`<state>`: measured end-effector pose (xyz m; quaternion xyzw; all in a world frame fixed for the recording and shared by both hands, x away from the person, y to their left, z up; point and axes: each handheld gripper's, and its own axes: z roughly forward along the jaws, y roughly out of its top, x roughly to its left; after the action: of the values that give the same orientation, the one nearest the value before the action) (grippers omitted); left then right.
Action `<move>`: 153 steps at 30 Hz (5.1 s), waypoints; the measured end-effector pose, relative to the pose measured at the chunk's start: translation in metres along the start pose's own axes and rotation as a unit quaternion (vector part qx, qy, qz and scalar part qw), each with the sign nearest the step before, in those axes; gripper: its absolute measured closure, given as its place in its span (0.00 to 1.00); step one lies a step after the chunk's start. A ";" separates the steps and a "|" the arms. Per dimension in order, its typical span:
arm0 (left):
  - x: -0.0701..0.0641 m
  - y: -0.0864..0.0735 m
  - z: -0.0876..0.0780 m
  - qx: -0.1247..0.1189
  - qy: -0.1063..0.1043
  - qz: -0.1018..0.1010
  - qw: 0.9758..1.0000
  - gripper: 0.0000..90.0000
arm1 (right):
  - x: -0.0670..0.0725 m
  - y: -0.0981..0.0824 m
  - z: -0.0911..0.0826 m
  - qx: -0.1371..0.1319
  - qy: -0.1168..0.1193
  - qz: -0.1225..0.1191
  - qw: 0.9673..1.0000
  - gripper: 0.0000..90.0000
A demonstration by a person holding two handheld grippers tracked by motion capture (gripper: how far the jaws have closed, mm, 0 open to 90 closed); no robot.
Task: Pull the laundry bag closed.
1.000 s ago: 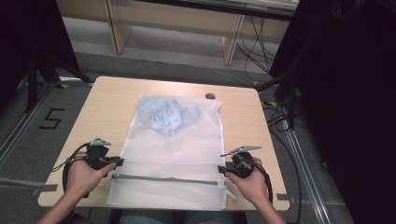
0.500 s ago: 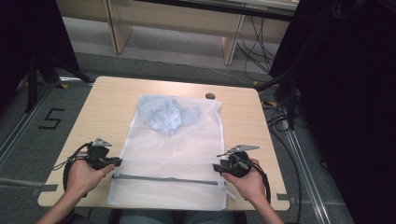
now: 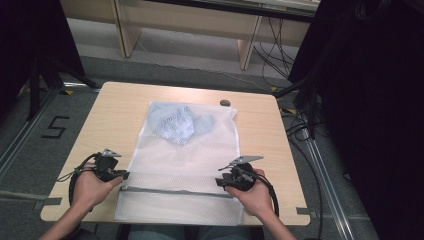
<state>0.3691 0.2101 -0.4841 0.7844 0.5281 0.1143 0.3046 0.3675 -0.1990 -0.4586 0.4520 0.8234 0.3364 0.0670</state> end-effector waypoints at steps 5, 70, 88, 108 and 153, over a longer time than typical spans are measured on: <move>-0.001 0.001 -0.001 0.014 0.003 0.000 1.000 0.94 | 0.007 0.004 0.004 -0.004 0.016 -0.020 1.000 0.70; 0.000 -0.007 0.004 0.109 -0.014 -0.064 0.992 1.00 | 0.128 0.051 0.081 0.041 0.122 -0.096 0.987 0.80; 0.003 -0.006 0.004 0.110 -0.020 -0.061 0.992 0.99 | 0.161 0.067 0.114 0.053 0.161 -0.080 0.982 0.83; 0.004 -0.006 0.004 0.110 -0.025 -0.063 0.992 1.00 | 0.182 0.076 0.143 0.072 0.185 -0.075 0.977 0.83; -0.005 -0.010 0.002 0.106 -0.008 -0.016 0.994 1.00 | 0.185 0.073 0.153 0.089 0.184 -0.041 0.978 0.97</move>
<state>0.3610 0.2071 -0.4910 0.8048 0.5469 0.0468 0.2259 0.3740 0.0495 -0.4948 0.3527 0.8661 0.3360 -0.1124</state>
